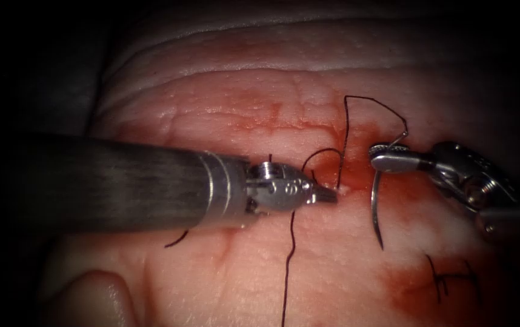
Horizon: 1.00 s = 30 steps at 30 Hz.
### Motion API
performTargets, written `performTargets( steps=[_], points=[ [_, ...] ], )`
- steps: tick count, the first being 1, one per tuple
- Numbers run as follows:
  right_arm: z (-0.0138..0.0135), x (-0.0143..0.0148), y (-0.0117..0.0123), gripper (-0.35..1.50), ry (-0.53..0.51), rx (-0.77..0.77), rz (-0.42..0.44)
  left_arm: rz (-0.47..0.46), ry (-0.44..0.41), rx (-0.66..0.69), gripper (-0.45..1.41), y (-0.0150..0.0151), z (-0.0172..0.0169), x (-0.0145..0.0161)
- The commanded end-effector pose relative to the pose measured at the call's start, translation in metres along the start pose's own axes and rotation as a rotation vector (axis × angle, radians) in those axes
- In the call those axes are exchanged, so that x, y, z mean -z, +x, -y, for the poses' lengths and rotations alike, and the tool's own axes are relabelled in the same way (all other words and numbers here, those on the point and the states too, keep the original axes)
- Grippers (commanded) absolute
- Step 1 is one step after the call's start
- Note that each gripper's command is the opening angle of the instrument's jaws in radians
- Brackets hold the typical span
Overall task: Wound Closure
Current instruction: Open the wound with the left tool, then insert the needle through the skin below the wound with the right needle driver.
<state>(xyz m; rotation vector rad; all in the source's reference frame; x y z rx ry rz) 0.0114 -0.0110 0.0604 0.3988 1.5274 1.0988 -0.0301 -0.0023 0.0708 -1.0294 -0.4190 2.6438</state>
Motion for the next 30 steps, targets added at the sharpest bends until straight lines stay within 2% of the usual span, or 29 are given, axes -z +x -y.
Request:
performTargets(
  steps=[1,9,13,19,23,27,30],
  points=[
    [0.0002,-0.0008,-0.001,-0.35,0.003,0.016,0.003,0.021,-0.003,0.0,-0.45,0.0001,0.0003,-0.0012],
    [0.0004,-0.0009,-0.0011,-0.35,0.001,0.093,0.002,0.118,-0.033,0.001,-0.45,-0.0009,0.0017,-0.0032],
    [0.0005,-0.0012,-0.0012,-0.35,0.009,0.166,-0.003,0.145,-0.012,0.0,-0.45,-0.0015,0.0031,-0.0037],
    [0.0001,-0.0019,-0.0012,-0.35,-0.001,0.267,-0.009,0.232,-0.037,-0.016,-0.45,-0.0023,0.0026,-0.0046],
    [-0.001,-0.0027,-0.0008,-0.35,-0.017,0.349,-0.023,0.279,-0.145,-0.026,-0.45,-0.0029,0.0011,-0.005],
    [-0.0017,-0.0032,-0.0011,-0.35,-0.024,0.402,-0.03,0.287,-0.204,-0.029,-0.45,-0.0031,0.0005,-0.0043],
    [-0.0019,-0.0037,-0.0016,-0.35,-0.018,0.438,-0.036,0.286,-0.212,-0.016,-0.15,-0.0029,0.0003,-0.0038]
  ],
)
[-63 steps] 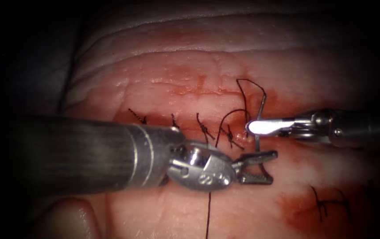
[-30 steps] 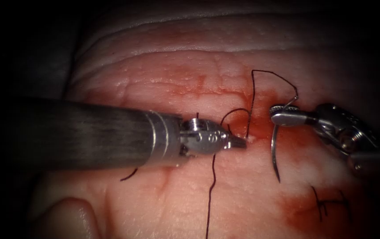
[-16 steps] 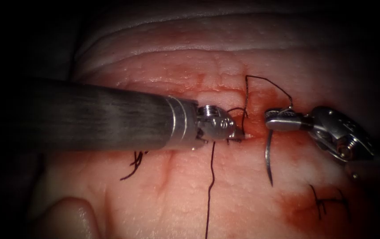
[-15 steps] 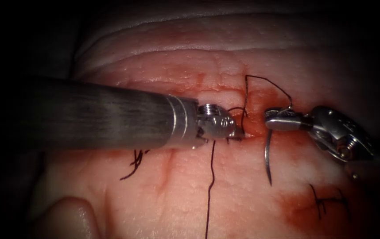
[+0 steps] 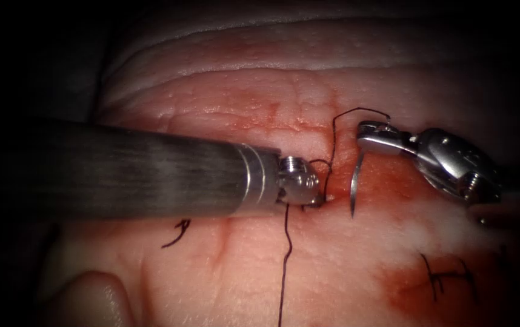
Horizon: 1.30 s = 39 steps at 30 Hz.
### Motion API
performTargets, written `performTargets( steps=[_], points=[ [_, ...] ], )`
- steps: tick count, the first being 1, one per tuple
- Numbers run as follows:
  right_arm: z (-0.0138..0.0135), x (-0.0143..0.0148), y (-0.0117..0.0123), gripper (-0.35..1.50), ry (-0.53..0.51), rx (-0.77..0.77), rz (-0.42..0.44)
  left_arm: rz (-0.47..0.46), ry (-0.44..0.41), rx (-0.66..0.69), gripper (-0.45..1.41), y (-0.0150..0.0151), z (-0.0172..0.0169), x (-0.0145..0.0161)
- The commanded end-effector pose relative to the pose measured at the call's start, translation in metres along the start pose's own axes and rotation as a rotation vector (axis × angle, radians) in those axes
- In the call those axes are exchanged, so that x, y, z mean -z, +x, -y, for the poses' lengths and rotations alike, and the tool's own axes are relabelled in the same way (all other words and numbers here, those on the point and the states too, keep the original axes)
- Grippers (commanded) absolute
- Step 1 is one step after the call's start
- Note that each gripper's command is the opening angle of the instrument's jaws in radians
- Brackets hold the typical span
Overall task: Wound Closure
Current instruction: Insert the needle through the skin below the wound with the right needle driver.
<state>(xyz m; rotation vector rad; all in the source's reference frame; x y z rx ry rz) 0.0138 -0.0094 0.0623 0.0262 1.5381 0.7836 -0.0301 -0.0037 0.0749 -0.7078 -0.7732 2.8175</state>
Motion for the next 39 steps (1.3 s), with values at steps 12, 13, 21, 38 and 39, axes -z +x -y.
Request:
performTargets(
  steps=[12,13,21,38,39],
  points=[
    [0.0011,-0.0019,-0.0021,-0.35,-0.007,0.195,-0.026,-0.013,0.003,0.008,0.1,0.0006,0.0001,-0.0002],
    [0.001,-0.0019,-0.0022,-0.35,-0.007,0.202,-0.026,-0.013,0.003,0.008,0.1,0.0006,0.0001,-0.0002],
    [0.001,-0.0021,-0.0025,-0.35,-0.024,0.321,-0.044,-0.012,0.003,0.005,0.07,0.0007,-0.0006,-0.0002],
    [0.0044,-0.0003,-0.0076,-0.35,0.039,0.344,-0.018,-0.037,0.009,0.018,0.09,0.001,-0.0002,0.0002],
    [0.0046,-0.0002,-0.0078,-0.35,0.043,0.329,-0.019,-0.038,0.008,0.019,0.09,0.001,-0.0001,0.0003]
  ],
)
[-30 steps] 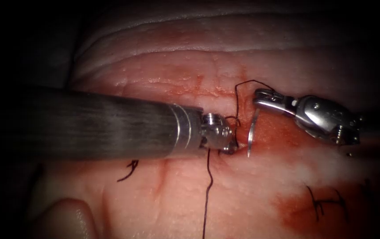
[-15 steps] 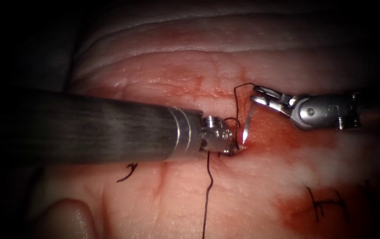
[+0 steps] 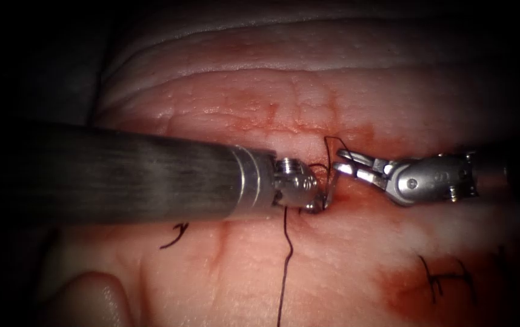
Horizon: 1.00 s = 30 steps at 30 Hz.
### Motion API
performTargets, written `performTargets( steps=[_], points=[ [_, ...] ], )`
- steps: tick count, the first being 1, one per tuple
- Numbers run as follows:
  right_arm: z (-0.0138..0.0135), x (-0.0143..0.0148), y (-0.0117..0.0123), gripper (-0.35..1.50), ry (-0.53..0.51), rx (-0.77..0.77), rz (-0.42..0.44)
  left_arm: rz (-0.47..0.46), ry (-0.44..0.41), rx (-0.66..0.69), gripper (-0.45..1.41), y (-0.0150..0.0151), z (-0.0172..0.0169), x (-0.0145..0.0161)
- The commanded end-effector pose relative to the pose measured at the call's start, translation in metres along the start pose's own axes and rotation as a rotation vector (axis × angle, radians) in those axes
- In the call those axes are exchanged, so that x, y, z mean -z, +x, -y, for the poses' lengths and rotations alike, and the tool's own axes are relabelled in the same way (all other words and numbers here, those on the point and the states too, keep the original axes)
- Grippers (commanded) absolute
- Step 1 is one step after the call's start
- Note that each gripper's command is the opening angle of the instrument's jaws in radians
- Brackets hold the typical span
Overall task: Wound Closure
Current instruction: Insert the needle through the skin below the wound with the right needle driver.
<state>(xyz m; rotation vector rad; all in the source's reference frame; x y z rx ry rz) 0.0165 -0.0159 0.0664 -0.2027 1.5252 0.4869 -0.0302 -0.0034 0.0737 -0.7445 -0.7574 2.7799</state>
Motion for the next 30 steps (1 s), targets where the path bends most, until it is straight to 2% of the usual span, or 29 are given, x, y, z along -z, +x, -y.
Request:
performTargets(
  steps=[1,9,13,20,24,30],
  points=[
    [0.0007,-0.0004,-0.0007,-0.35,0.002,-0.005,0.002,-0.004,-0.001,-0.001,0.09,0.0003,0.0003,-0.0006],
    [-0.0003,-0.0007,-0.0003,-0.35,0.064,-0.006,0.052,-0.033,0.018,0.004,0.09,0.0008,-0.0002,0.001],
    [-0.0007,-0.0008,-0.0005,-0.35,0.119,-0.004,0.086,-0.082,0.063,0.018,0.17,0.0017,-0.0006,0.0033],
    [-0.0015,-0.0009,-0.0007,-0.35,0.177,-0.002,0.138,-0.145,0.12,0.016,0.14,0.0032,-0.0029,0.0073],
    [-0.0022,-0.0009,-0.0006,-0.35,0.175,-0.006,0.14,-0.148,0.134,0.012,0.12,0.0034,-0.0043,0.0073],
    [-0.0035,-0.0006,0.0001,-0.35,0.195,-0.017,0.164,-0.144,0.139,0.006,0.09,0.0032,-0.0058,0.0058]
  ],
)
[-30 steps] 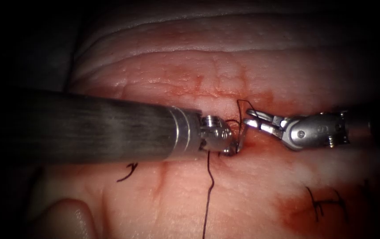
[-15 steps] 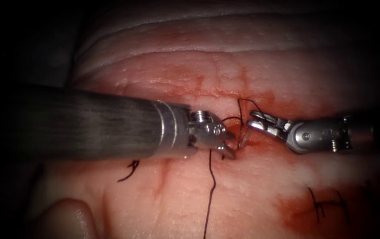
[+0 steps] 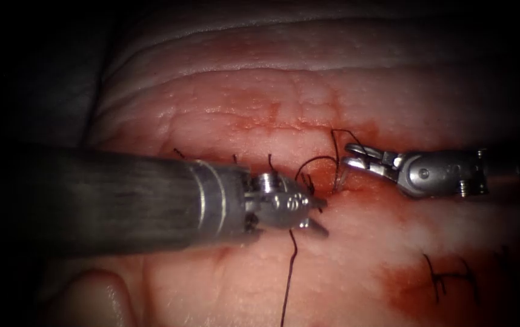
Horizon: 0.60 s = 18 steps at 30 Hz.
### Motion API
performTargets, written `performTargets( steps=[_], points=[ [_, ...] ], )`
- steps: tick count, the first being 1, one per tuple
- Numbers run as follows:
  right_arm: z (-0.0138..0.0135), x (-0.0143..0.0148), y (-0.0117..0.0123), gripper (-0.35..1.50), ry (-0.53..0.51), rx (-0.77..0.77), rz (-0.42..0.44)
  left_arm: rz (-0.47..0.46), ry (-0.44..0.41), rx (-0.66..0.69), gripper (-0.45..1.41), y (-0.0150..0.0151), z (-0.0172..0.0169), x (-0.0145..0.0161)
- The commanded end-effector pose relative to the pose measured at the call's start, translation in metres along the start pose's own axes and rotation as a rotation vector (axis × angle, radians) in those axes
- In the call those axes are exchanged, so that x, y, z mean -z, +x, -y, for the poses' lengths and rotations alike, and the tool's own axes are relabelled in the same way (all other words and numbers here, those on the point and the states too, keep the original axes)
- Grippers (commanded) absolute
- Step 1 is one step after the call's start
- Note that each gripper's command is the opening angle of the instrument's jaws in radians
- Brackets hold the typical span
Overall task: Wound Closure
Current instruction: Insert the needle through the skin below the wound with the right needle driver.
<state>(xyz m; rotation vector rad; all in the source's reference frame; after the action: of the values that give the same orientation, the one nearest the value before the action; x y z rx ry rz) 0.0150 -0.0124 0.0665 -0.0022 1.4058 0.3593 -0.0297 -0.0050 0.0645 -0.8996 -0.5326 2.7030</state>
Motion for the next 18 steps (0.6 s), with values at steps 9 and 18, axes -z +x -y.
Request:
performTargets(
  steps=[9,18],
  points=[
    [-0.0002,-0.0011,-0.0002,-0.35,0.09,-0.084,0.095,-0.012,-0.013,-0.015,0.07,-0.0002,-0.0019,-0.0034],
    [-0.0012,-0.0015,0.0,-0.35,0.129,-0.242,0.072,-0.015,-0.019,-0.02,0.07,0.0001,-0.0031,-0.0034]
  ],
)
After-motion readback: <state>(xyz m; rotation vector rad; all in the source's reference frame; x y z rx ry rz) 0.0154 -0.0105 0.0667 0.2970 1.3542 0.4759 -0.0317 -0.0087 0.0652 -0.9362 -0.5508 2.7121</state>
